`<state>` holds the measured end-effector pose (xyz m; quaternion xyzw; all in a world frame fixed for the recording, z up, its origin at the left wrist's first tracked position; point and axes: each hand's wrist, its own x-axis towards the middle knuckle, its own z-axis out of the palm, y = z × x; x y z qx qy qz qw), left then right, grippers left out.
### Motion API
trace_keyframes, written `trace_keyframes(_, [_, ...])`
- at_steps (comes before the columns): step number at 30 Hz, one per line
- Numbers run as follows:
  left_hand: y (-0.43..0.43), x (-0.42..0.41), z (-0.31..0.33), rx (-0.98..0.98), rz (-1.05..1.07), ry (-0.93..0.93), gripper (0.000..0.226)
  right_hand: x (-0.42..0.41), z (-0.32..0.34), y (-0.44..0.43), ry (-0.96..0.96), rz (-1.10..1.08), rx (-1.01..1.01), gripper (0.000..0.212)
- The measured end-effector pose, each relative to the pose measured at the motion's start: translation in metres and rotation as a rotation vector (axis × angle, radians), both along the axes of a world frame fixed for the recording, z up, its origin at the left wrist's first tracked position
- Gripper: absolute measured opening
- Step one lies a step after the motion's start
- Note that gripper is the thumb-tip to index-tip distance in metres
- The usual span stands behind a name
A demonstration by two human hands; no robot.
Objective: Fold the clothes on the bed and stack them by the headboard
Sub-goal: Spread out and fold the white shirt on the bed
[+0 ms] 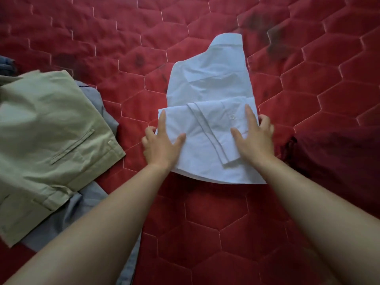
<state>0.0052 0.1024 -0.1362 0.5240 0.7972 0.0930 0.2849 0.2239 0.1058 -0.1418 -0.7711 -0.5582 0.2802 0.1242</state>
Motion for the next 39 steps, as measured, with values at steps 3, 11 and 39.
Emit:
trace_keyframes(3, [-0.007, -0.002, -0.005, 0.044, -0.048, -0.07, 0.075, -0.002, -0.008, -0.013, 0.114, -0.022, 0.071, 0.069])
trace_keyframes(11, [-0.125, -0.005, 0.009, -0.087, -0.09, -0.147, 0.077, 0.0, 0.003, -0.123, 0.103, 0.008, -0.029, 0.068])
trace_keyframes(39, [-0.11, -0.005, 0.082, 0.353, -0.443, -0.128, 0.02, 0.016, 0.084, -0.191, 0.218, 0.248, 0.189, 0.076])
